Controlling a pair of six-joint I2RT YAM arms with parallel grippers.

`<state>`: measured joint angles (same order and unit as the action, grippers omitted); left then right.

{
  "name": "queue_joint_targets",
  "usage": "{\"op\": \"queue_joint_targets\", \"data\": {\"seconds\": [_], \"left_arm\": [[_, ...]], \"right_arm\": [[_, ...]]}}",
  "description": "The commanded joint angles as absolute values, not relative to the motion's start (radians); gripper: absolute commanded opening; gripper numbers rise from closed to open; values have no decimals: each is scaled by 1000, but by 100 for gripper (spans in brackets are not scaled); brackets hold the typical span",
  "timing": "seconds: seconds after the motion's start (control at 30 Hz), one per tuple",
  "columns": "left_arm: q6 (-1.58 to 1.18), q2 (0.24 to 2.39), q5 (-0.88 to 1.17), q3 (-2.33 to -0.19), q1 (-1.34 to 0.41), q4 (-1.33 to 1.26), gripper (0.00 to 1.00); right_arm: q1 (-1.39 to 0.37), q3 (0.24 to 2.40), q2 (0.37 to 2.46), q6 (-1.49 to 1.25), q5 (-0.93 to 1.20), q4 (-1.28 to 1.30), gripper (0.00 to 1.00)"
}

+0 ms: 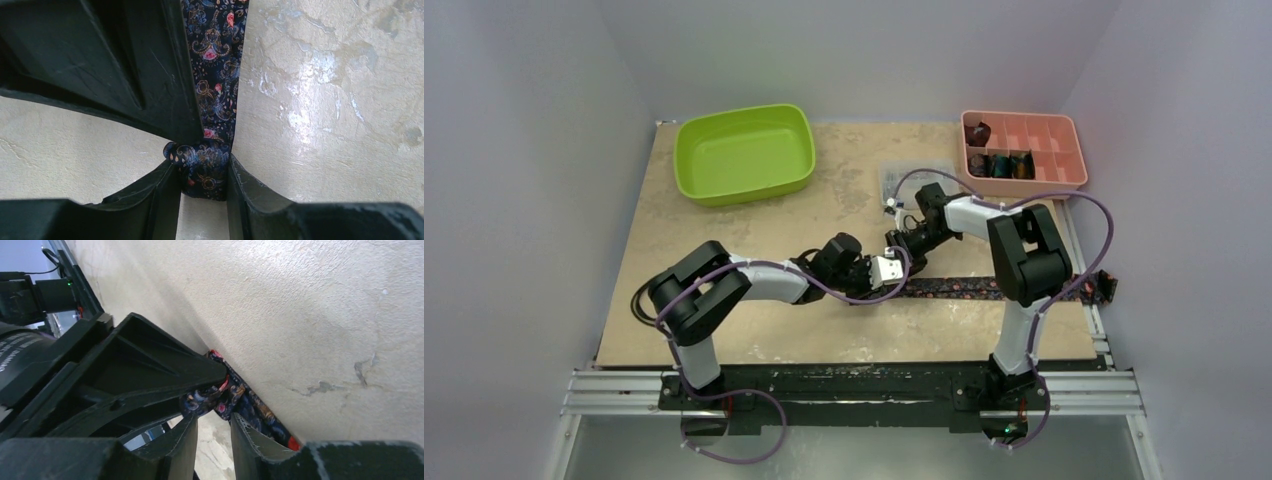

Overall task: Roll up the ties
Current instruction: Roll the tie at the center of the board.

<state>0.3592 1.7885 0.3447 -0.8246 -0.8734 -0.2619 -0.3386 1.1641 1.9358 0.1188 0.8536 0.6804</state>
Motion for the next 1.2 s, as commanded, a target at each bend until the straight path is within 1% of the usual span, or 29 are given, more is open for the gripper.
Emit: {"op": "queue_joint_targets", "data": {"seconds": [0.0,0.1,0.2,0.3,0.5,0.7,0.73,0.87,0.97,1.07,1.17], "left_arm": [[409,1855,257,-812,-871,-46,31],[414,1856,257,-822,-875,-33,31],[423,1859,258,-829,-880,-23,30],[425,1861,255,-836,-883,-21,31],[424,1866,257,-847,-888,-11,31],[433,1867,255,-847,-890,-10,31],[434,1868,255,-847,-890,-11,31],[438,1866,264,-842,-890,-13,33],[437,1862,268,-836,-889,-22,36],[434,1851,275,-825,-884,-44,45],[434,1829,308,-804,-873,-93,57]], "right_arm": [[-323,1206,1863,165,874,761,32],[-310,1198,1838,163,902,780,35],[-313,1175,1820,129,929,762,45],[-321,1145,1835,66,959,702,46],[-340,1137,1906,15,956,618,40],[-344,1150,1950,8,964,597,32],[-345,1151,1958,9,968,597,29],[-341,1173,1986,28,952,639,0],[-328,1181,1991,63,905,677,0],[-313,1170,1990,90,871,703,0],[-303,1152,1999,106,845,712,0]]}}
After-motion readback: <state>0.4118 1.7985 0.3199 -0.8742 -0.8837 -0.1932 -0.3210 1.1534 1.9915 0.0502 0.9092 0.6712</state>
